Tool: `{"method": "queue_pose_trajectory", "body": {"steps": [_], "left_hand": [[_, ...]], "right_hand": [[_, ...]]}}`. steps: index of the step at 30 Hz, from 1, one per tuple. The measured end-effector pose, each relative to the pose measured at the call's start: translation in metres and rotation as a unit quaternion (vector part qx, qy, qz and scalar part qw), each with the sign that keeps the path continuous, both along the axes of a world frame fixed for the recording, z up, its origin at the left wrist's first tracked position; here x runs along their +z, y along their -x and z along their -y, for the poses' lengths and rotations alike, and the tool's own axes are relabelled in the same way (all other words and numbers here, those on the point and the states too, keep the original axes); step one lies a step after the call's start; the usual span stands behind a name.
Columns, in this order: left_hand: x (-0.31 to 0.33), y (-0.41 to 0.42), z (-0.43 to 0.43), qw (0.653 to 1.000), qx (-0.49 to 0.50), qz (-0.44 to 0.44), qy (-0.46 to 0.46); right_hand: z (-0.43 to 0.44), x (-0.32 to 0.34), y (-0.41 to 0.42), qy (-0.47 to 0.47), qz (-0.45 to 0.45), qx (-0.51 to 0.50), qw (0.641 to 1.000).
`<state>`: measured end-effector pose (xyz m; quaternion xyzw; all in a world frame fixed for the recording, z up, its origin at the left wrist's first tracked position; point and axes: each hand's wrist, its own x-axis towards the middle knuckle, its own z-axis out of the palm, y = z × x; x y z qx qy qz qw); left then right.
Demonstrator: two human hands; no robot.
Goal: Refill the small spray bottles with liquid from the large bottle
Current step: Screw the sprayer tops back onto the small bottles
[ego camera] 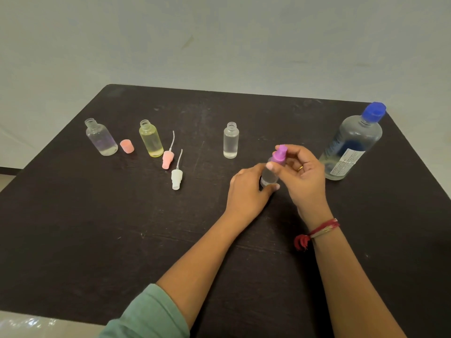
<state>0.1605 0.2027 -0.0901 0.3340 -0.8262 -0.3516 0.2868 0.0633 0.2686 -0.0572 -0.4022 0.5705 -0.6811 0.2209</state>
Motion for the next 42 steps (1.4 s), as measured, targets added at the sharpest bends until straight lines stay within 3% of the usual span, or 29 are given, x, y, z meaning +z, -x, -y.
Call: {"method": "queue_pose_trajectory", "body": {"steps": [5,12,18,25,31,33,38,42], "left_hand": [[0.0,-0.001,0.001,1.0,0.002,-0.007,0.0],[0.0,-0.001,0.002,1.0,-0.011,0.014,-0.002],[0.002,-0.002,0.006,0.999,-0.039,0.025,-0.008],[-0.002,-0.002,0.006,0.999,-0.038,0.038,-0.003],[0.001,-0.012,0.02,0.985,-0.153,0.063,-0.057],[0.001,-0.013,0.02,0.984,-0.153,0.068,-0.052],[0.004,-0.01,0.01,0.992,-0.108,0.058,0.016],[0.004,-0.012,0.012,0.992,-0.115,0.052,0.001]], "right_hand": [[-0.003,-0.001,0.007,-0.017,-0.046,0.042,0.998],[-0.002,-0.002,-0.002,0.006,-0.028,-0.013,1.0],[-0.006,0.008,0.014,-0.027,-0.047,0.089,0.995],[-0.001,-0.003,-0.009,0.007,-0.06,-0.045,0.997],[-0.009,0.006,0.012,-0.05,-0.043,0.126,0.99],[-0.008,0.004,0.007,-0.049,-0.069,0.098,0.992],[-0.003,-0.003,-0.016,-0.022,-0.1,-0.08,0.991],[-0.003,0.0,-0.013,-0.024,-0.071,-0.049,0.996]]}}
